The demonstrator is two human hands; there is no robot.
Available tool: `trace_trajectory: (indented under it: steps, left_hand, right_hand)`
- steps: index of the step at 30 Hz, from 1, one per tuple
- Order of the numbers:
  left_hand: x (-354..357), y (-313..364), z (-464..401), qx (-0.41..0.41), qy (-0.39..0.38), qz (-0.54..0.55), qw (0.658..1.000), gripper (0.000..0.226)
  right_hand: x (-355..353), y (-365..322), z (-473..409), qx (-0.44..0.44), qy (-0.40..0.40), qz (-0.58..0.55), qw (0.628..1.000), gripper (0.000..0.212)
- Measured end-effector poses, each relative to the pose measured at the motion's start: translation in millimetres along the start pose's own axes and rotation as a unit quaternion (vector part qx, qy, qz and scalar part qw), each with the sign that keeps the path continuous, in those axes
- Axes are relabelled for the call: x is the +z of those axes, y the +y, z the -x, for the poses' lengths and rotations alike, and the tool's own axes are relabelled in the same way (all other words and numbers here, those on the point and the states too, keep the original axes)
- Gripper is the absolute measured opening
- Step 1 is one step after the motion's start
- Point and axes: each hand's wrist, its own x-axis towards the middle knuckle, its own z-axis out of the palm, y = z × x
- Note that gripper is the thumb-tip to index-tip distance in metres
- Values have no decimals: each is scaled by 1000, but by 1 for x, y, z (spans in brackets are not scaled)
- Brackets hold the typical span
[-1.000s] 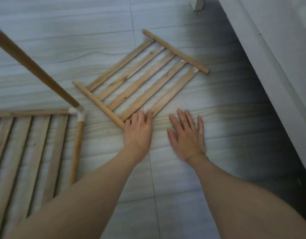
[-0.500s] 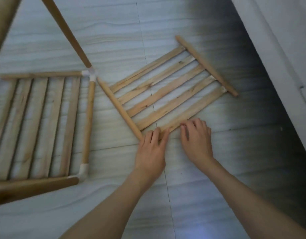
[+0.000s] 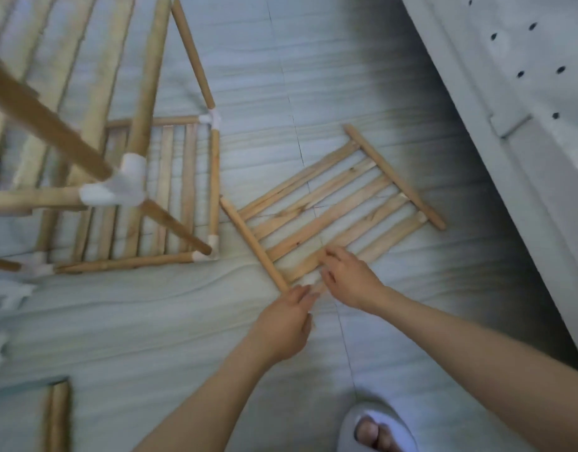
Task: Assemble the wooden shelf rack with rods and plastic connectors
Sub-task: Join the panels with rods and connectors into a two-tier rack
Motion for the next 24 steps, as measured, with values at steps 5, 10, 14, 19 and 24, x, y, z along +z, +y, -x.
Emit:
trace_trajectory:
  steps: [5, 10, 14, 19, 24]
  left_hand:
    - [-10, -18, 51, -54, 75, 59, 994, 37]
    - [-35, -66, 71, -134, 121, 58, 982, 36]
    - [-55, -95, 82, -189, 147, 71, 968, 36]
    - [-83, -108, 105, -216, 149, 59, 963, 34]
    - [-156, -84, 120, -262, 84, 64, 959, 30]
  right_hand:
    - [8, -35, 12, 8, -28, 124, 992, 44]
    - [44, -99, -13, 80, -54, 98, 990, 52]
    - [53, -116, -18, 141, -45, 35, 988, 34]
    - [-4, -123, -8, 121, 14, 4, 993, 26]
    - [-119, -145, 7, 124, 112, -58, 984, 30]
